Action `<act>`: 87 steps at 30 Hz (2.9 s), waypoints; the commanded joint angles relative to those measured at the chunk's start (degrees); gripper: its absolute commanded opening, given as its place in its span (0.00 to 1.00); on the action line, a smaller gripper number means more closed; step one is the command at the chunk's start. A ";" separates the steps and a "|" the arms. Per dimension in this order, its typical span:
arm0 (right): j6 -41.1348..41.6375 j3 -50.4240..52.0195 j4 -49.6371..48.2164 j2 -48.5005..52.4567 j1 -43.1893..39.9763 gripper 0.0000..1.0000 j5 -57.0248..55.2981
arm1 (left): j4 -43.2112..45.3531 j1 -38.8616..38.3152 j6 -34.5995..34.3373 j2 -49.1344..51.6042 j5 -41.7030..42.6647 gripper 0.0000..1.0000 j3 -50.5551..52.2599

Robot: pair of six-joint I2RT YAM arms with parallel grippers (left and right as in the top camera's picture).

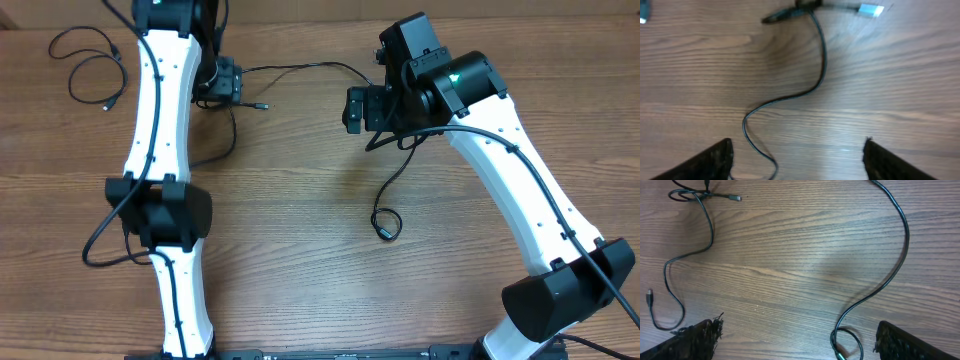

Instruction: Untangle cables

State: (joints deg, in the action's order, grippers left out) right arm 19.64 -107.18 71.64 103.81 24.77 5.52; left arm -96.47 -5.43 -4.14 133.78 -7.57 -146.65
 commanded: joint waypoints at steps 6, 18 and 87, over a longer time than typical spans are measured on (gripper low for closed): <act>-0.90 0.37 -0.04 -0.13 -0.13 1.00 -0.94 | 0.39 2.73 8.92 13.07 0.33 0.91 1.18; -0.87 0.37 -1.40 -0.13 -0.13 1.00 -2.49 | 5.31 2.49 12.55 21.81 5.29 0.86 1.53; -16.24 0.35 -17.92 -0.15 -15.32 0.95 55.28 | -0.33 -16.92 -7.41 -15.39 47.06 0.04 -15.08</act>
State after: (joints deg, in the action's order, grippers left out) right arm 3.31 -107.18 55.02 103.81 9.52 59.90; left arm -96.88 -20.62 -11.68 118.21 33.47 -161.71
